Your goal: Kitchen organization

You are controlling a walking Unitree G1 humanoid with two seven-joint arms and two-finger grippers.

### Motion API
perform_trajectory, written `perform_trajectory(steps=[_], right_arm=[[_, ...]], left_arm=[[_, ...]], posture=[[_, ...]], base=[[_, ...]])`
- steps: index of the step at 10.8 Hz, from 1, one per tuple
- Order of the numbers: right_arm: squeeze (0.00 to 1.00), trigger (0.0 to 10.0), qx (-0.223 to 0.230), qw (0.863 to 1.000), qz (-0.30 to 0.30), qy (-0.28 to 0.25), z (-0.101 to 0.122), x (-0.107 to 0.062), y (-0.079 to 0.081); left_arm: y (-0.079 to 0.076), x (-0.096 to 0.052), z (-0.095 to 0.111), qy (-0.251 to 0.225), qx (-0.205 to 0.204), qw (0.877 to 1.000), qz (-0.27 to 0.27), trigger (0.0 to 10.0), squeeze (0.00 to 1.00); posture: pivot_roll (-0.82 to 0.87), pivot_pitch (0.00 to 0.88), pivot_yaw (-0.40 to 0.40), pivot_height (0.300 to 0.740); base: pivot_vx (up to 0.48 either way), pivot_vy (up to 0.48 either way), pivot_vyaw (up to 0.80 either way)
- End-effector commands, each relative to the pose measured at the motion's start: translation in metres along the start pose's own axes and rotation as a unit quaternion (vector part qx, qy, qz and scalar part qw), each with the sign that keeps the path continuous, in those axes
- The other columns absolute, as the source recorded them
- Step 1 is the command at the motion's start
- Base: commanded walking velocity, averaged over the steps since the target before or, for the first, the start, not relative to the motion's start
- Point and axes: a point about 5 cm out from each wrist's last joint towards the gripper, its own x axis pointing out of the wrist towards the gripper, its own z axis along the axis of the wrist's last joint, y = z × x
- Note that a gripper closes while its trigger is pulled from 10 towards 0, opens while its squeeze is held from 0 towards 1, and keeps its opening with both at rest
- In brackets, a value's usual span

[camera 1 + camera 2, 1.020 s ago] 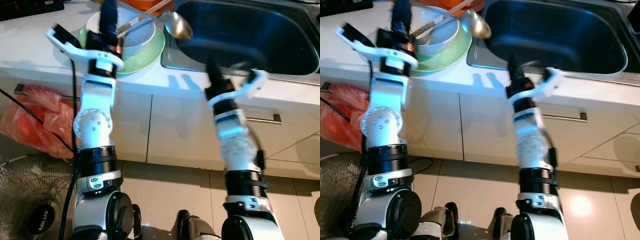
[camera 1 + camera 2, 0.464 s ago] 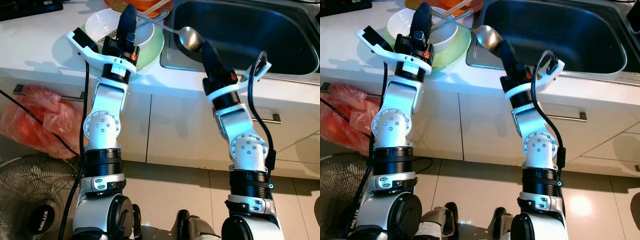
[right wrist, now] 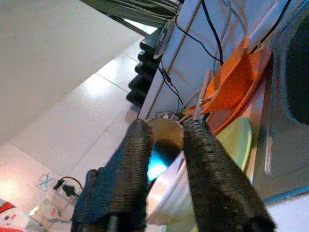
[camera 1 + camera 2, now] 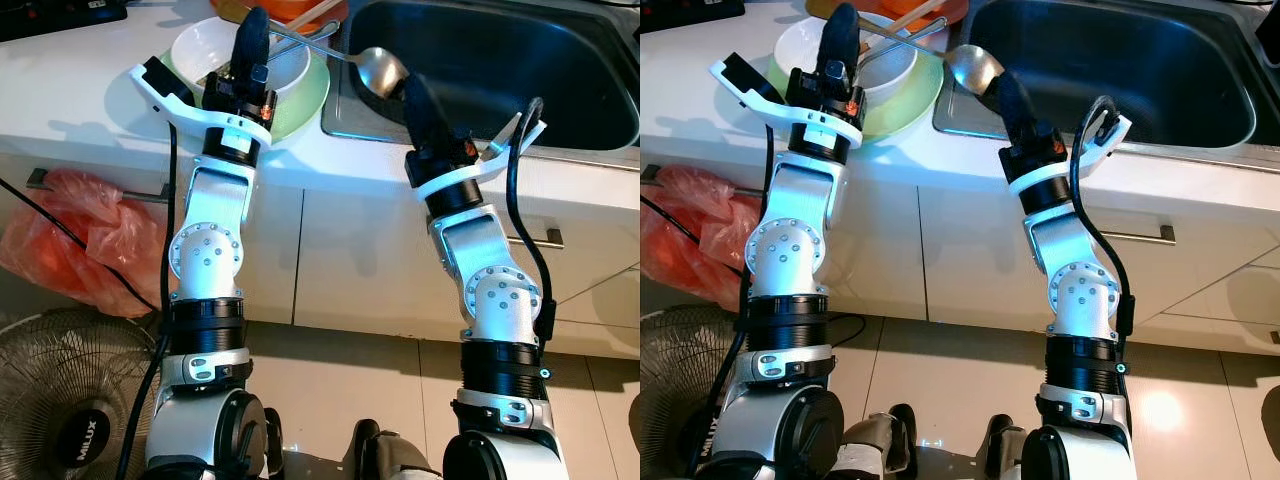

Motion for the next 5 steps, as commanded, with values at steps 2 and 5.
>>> perform_trajectory(steps=[2, 5], right_arm=[[0.88, 10.0, 0.020, 1.000, 0.001, -0.002, -0.0079, -0.0009, 0.0018], [0.00, 10.0, 0.046, 0.999, -0.004, -0.010, -0.0065, -0.0001, -0.0006]], left_arm=[[-0.0019, -0.0100, -0.0467, 0.026, -0.082, 0.996, 0.014, 10.0, 0.00], [-0.0016, -0.0105, -0.0481, 0.030, -0.085, 0.996, 0.015, 10.0, 0.00]], posture=[[0.14, 0.213, -0.044, 0.740], [0.14, 0.211, -0.044, 0.740]], base=[[0.000, 0.000, 0.00], [0.000, 0.000, 0.00]])
